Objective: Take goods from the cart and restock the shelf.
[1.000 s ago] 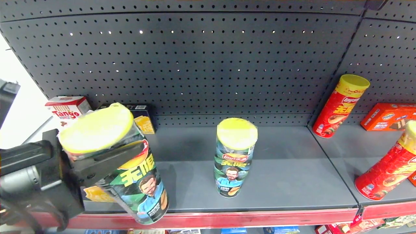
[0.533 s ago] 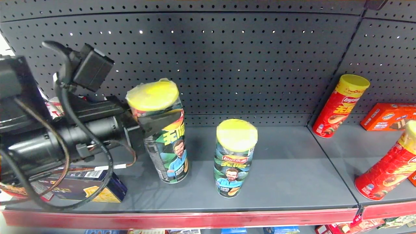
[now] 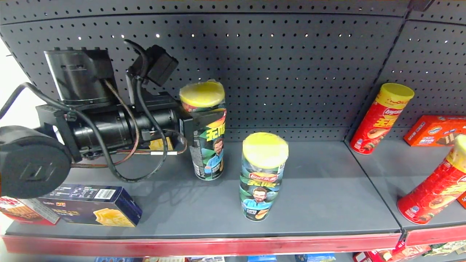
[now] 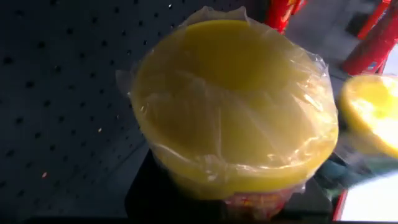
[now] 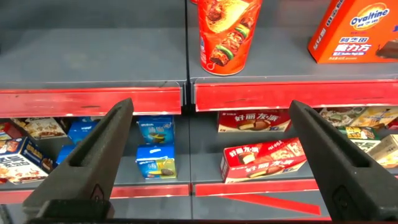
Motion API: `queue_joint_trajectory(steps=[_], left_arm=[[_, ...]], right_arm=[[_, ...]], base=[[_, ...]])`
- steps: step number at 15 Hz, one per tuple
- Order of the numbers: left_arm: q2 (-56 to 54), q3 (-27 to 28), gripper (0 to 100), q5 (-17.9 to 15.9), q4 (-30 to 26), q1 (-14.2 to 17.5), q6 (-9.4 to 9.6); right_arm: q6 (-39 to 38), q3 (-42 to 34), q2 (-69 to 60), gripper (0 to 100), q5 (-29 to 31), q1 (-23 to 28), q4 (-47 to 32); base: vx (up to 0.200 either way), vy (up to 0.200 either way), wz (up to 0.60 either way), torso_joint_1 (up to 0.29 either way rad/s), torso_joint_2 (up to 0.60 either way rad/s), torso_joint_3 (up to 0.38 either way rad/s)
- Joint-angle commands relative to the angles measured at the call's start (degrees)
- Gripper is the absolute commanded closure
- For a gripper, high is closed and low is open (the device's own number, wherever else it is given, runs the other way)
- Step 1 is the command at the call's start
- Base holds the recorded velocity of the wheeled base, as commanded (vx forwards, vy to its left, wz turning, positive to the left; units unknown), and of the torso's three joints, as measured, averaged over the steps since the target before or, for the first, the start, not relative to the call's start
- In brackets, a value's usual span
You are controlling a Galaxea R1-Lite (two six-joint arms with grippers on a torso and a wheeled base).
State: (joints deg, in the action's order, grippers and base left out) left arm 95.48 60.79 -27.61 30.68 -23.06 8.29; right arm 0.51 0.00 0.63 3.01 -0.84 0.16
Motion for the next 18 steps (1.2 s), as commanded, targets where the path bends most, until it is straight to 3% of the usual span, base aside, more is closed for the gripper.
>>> queue_joint_trajectory(steps=[1, 3, 4, 7, 11, 15, 18], left_arm=[[5.42, 3.63, 100, -2.45, -0.01, 1.18, 0.15], [8.15, 5.74, 100, -11.15, 0.43, 2.23, 0.15], [9.29, 6.79, 100, -13.61, 0.52, 2.85, 0.24], [14.12, 12.15, 100, -14.84, 0.61, 3.03, 0.32], [18.25, 18.39, 100, -22.57, -0.1, 3.9, 0.24], [21.51, 22.44, 100, -27.23, -0.01, 3.82, 0.32], [23.97, 25.43, 100, -27.41, -0.1, 3.55, 0.32]], right_arm=[[0.02, 0.0, 0.24, 0, -0.02, -0.04, 0.02], [0.02, 0.0, 0.24, 0, -0.02, -0.04, 0.02], [0.02, 0.0, 0.24, 0, -0.02, -0.04, 0.02], [0.02, 0.0, 0.33, 0, -0.02, -0.04, 0.02], [0.02, 0.0, 0.33, 0, -0.02, -0.04, 0.02], [0.02, 0.0, 0.24, 0, -0.02, -0.04, 0.02], [0.02, 0.0, 0.33, 0, -0.02, -0.04, 0.02]], base=[[0.0, 0.0, 0.0, 0.0, 0.0, 0.0], [0.0, 0.0, 0.0, 0.0, 0.0, 0.0], [0.0, 0.0, 0.0, 0.0, 0.0, 0.0], [0.0, 0.0, 0.0, 0.0, 0.0, 0.0], [0.0, 0.0, 0.0, 0.0, 0.0, 0.0], [0.0, 0.0, 0.0, 0.0, 0.0, 0.0], [0.0, 0.0, 0.0, 0.0, 0.0, 0.0]])
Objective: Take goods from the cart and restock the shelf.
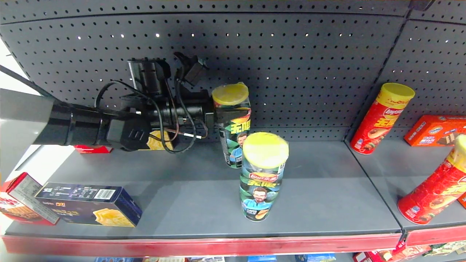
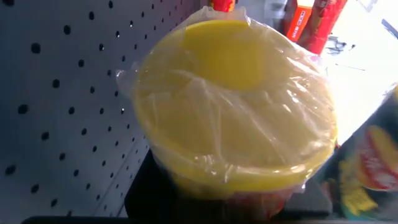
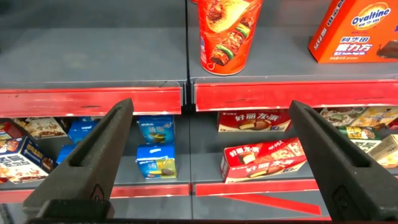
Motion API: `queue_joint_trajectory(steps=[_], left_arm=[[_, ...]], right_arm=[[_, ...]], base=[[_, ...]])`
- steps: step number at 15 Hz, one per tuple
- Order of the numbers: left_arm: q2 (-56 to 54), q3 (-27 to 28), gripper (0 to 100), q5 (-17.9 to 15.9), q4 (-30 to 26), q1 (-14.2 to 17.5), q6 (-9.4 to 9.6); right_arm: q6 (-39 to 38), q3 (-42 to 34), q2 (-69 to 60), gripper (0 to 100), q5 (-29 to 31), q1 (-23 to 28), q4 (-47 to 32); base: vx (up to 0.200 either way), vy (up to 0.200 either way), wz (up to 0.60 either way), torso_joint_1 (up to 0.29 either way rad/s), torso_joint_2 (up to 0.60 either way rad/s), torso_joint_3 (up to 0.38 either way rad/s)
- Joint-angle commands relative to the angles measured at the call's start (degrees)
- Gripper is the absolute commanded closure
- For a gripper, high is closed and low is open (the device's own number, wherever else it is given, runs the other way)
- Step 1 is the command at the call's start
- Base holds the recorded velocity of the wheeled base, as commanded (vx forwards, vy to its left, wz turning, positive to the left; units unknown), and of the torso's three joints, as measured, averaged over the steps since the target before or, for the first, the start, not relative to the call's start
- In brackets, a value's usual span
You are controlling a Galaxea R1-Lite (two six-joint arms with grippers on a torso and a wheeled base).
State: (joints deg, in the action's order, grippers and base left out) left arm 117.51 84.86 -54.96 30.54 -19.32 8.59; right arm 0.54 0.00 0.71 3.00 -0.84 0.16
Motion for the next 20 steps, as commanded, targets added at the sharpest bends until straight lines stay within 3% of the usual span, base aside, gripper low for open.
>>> queue_joint_trajectory(steps=[1, 12, 13, 20], left_arm=[[2.82, 2.42, 100, -0.06, -0.04, -0.37, 0.02], [7.3, 5.76, 100, 0.02, -0.04, -0.37, 0.72], [7.3, 6.11, 0, 0.11, -0.22, -0.37, 0.99], [3.43, 2.68, 0, 0.38, -2.24, 0.34, 1.16]], right_arm=[[-0.01, 0.0, 0.17, 0, -0.01, -0.04, 0.02], [-0.01, 0.0, 0.17, 0, -0.01, -0.04, 0.02], [-0.01, 0.0, 0.17, 0, -0.01, -0.04, 0.02], [-0.01, 0.0, 0.17, 0, -0.01, -0.04, 0.02]], base=[[0.0, 0.0, 0.0, 0.0, 0.0, 0.0], [0.0, 0.0, 0.0, 0.0, 0.0, 0.0], [0.0, 0.0, 0.0, 0.0, 0.0, 0.0], [0.0, 0.0, 0.0, 0.0, 0.0, 0.0]])
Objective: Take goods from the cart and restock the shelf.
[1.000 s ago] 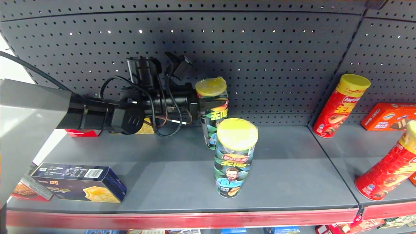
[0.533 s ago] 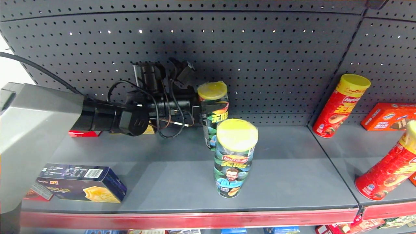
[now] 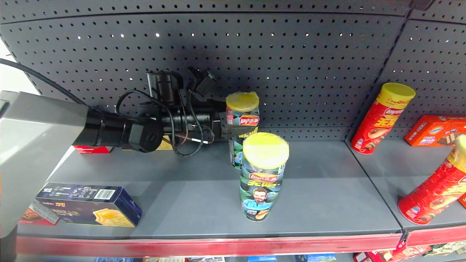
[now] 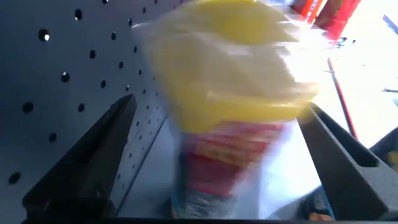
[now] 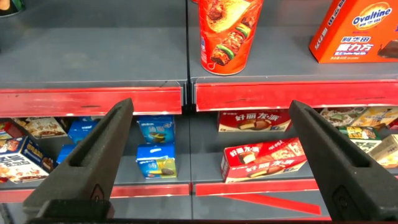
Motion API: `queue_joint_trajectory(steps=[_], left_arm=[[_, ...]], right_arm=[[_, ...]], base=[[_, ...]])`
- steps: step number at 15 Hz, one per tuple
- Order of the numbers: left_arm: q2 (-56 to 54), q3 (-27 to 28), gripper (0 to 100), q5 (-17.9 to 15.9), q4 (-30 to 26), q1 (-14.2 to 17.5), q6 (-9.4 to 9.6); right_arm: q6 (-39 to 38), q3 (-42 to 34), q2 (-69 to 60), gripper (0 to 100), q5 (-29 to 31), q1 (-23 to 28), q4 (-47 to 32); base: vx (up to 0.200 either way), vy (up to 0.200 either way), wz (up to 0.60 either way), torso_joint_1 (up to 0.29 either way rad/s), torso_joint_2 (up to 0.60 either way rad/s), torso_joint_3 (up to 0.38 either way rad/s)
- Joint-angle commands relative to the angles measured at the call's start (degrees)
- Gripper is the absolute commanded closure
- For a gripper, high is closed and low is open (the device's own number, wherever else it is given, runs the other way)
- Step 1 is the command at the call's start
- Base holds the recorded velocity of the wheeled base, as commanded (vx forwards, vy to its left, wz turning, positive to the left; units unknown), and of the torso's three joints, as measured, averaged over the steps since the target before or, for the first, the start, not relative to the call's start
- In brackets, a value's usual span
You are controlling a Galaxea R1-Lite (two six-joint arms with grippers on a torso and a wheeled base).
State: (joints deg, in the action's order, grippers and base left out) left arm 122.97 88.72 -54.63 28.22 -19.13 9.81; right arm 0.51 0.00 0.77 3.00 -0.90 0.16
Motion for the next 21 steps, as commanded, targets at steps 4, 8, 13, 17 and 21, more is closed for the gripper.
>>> queue_joint_trajectory(steps=[4, 8, 13, 17, 21], left_arm=[[-5.28, -4.17, 0, 11.3, -8.62, 0.49, 7.94], [-6.78, -4.88, 0, 15.25, -16.0, 0.58, 15.41], [-6.42, -4.35, 0, 22.63, -15.83, 0.49, 15.24], [-6.42, -4.61, 0, 23.16, -15.83, 0.76, 15.06], [-6.6, -5.67, 0, 23.07, -15.83, 1.64, 14.44]], right_arm=[[0.02, 0.0, 0.2, 0, -0.01, 0.02, 0.02], [0.02, 0.0, 0.2, 0, -0.01, 0.02, 0.02], [0.02, 0.0, 0.2, 0, -0.01, 0.02, 0.02], [0.02, 0.0, 0.2, 0, -0.01, 0.02, 0.02], [0.02, 0.0, 0.11, 0, -0.01, 0.02, 0.02]], base=[[0.0, 0.0, 0.0, 0.0, 0.0, 0.0], [0.0, 0.0, 0.0, 0.0, 0.0, 0.0], [0.0, 0.0, 0.0, 0.0, 0.0, 0.0], [0.0, 0.0, 0.0, 0.0, 0.0, 0.0], [0.0, 0.0, 0.0, 0.0, 0.0, 0.0]])
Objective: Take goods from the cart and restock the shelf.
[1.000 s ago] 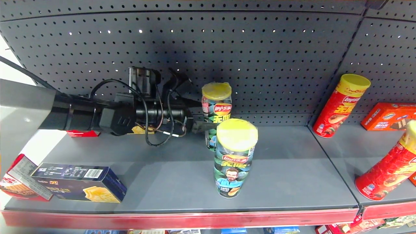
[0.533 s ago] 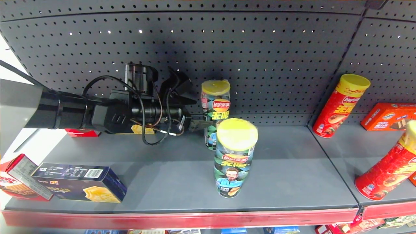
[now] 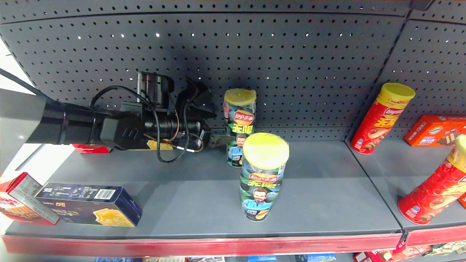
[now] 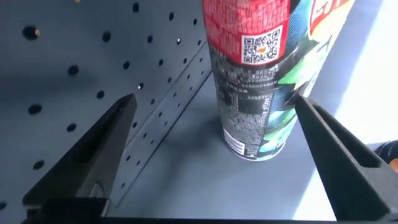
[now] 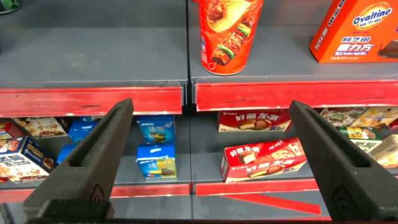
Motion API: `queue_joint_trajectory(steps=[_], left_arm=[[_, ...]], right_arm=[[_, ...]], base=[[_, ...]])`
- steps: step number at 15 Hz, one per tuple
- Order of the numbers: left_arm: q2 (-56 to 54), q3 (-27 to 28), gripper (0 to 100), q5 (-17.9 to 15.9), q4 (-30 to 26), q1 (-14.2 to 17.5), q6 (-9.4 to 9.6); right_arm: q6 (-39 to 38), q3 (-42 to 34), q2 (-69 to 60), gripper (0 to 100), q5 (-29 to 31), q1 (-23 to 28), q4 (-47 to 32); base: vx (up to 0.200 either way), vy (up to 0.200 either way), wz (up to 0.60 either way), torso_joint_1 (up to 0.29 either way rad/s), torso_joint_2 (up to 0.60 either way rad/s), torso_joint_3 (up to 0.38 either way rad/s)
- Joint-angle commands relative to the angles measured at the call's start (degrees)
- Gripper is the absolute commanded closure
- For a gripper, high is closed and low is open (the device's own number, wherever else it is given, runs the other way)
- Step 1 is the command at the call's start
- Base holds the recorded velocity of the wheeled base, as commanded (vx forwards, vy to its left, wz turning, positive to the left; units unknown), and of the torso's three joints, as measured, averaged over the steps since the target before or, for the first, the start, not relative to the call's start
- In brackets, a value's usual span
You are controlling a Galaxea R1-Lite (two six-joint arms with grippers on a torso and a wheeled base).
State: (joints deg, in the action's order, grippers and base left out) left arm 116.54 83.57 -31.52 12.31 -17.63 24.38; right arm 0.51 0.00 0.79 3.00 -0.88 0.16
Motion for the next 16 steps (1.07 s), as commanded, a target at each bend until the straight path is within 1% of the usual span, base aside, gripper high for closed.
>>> queue_joint_trajectory(steps=[1, 2, 3, 4, 6, 7, 8, 9, 10, 11, 12, 13, 16], left_arm=[[-0.26, -0.86, 0, -0.03, 0.17, 0.23, -0.3], [-0.35, -1.74, 0, -0.12, 0.17, 0.75, -0.3], [-1.49, -3.76, 0, -0.12, 1.22, 0.84, -0.21], [-2.2, -4.64, 0, -0.12, 1.93, 0.84, -0.21], [-7.03, -11.32, 0, -0.03, 6.94, 0.84, -0.21], [-8.09, -12.81, 0, 0.24, 8.17, 0.84, -0.12], [-9.14, -14.48, 0, 1.38, 9.31, 0.84, -0.04], [-10.28, -16.77, 0, 7.79, 11.24, 0.4, 0.14], [-10.37, -18.0, 0, 11.75, 12.82, 0.05, 0.49], [-10.28, -19.14, 0, 14.74, 14.58, -0.65, 1.28], [-9.75, -19.85, 0, 17.02, 15.99, -0.74, 1.81], [-8.61, -19.93, 0, 18.6, 16.78, -0.74, 1.55], [-4.57, -17.82, 0, 21.24, 17.13, -0.48, 1.46]], right_arm=[[0.02, 0.0, 0.09, 0, -0.01, 0.0, 0.02], [0.02, 0.0, 0.09, 0, -0.01, 0.0, 0.02], [0.02, 0.0, 0.09, 0, -0.01, 0.0, 0.02], [0.02, 0.0, 0.17, 0, -0.01, 0.0, 0.02], [0.02, 0.0, 0.09, 0, -0.01, 0.0, 0.02], [0.02, 0.0, 0.09, 0, -0.01, 0.0, 0.02], [0.02, 0.0, 0.17, 0, -0.01, 0.0, 0.02], [0.02, 0.0, 0.09, 0, -0.01, 0.0, 0.02], [0.02, 0.0, 0.17, 0, -0.01, 0.0, 0.02], [0.02, 0.0, 0.09, 0, -0.01, 0.0, 0.02], [0.02, 0.0, 0.09, 0, -0.01, 0.0, 0.02], [0.02, 0.0, 0.17, 0, -0.01, 0.0, 0.02], [0.02, 0.0, 0.09, 0, -0.01, 0.0, 0.02]], base=[[0.0, 0.0, 0.0, 0.0, 0.0, 0.0], [0.0, 0.0, 0.0, 0.0, 0.0, 0.0], [0.0, 0.0, 0.0, 0.0, 0.0, 0.0], [0.0, 0.0, 0.0, 0.0, 0.0, 0.0], [0.0, 0.0, 0.0, 0.0, 0.0, 0.0], [0.0, 0.0, 0.0, 0.0, 0.0, 0.0], [0.0, 0.0, 0.0, 0.0, 0.0, 0.0], [0.0, 0.0, 0.0, 0.0, 0.0, 0.0], [0.0, 0.0, 0.0, 0.0, 0.0, 0.0], [0.0, 0.0, 0.0, 0.0, 0.0, 0.0], [0.0, 0.0, 0.0, 0.0, 0.0, 0.0], [0.0, 0.0, 0.0, 0.0, 0.0, 0.0], [0.0, 0.0, 0.0, 0.0, 0.0, 0.0]])
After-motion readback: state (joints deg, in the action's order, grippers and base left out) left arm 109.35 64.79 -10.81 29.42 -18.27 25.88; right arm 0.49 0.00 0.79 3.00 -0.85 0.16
